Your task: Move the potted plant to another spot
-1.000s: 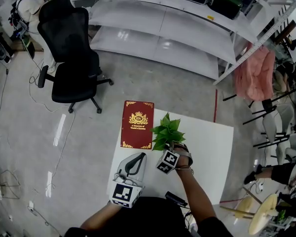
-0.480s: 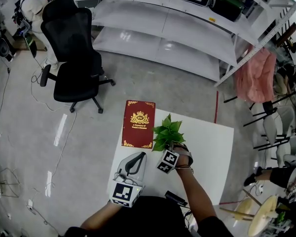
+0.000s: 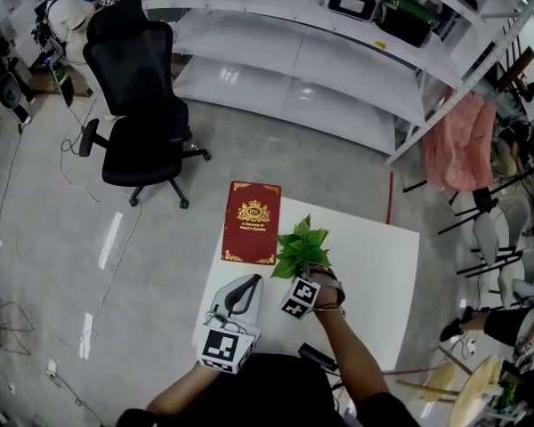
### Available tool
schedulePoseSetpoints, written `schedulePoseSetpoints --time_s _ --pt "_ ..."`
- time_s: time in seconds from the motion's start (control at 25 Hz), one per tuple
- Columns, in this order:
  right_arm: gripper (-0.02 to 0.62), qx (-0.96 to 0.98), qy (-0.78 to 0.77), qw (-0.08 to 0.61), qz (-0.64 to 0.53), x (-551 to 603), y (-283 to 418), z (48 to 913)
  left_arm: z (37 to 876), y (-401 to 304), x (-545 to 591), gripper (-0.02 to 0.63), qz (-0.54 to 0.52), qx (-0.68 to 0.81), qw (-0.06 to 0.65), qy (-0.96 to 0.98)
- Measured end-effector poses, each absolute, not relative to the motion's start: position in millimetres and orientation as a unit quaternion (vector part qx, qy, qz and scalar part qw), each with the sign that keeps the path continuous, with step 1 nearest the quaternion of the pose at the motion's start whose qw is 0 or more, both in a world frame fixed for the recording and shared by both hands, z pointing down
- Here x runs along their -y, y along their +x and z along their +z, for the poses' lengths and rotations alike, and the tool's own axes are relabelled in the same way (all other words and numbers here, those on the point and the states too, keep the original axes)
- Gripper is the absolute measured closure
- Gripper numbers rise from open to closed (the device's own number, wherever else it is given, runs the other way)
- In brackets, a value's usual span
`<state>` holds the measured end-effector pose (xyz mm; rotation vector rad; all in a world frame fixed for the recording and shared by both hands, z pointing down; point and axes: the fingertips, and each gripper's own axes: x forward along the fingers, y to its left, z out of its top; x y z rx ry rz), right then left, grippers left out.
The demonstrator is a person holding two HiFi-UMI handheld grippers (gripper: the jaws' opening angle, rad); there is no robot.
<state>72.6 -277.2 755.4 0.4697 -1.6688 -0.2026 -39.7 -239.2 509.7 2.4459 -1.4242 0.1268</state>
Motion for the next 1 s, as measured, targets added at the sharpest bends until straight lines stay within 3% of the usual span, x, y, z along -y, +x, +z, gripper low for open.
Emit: schedulePoseSetpoints --time_s 1.0 --pt "0.568 0.755 0.162 0.620 -0.137 158 41 742 488 -60 129 0.587 0.020 0.552 0.132 0.823"
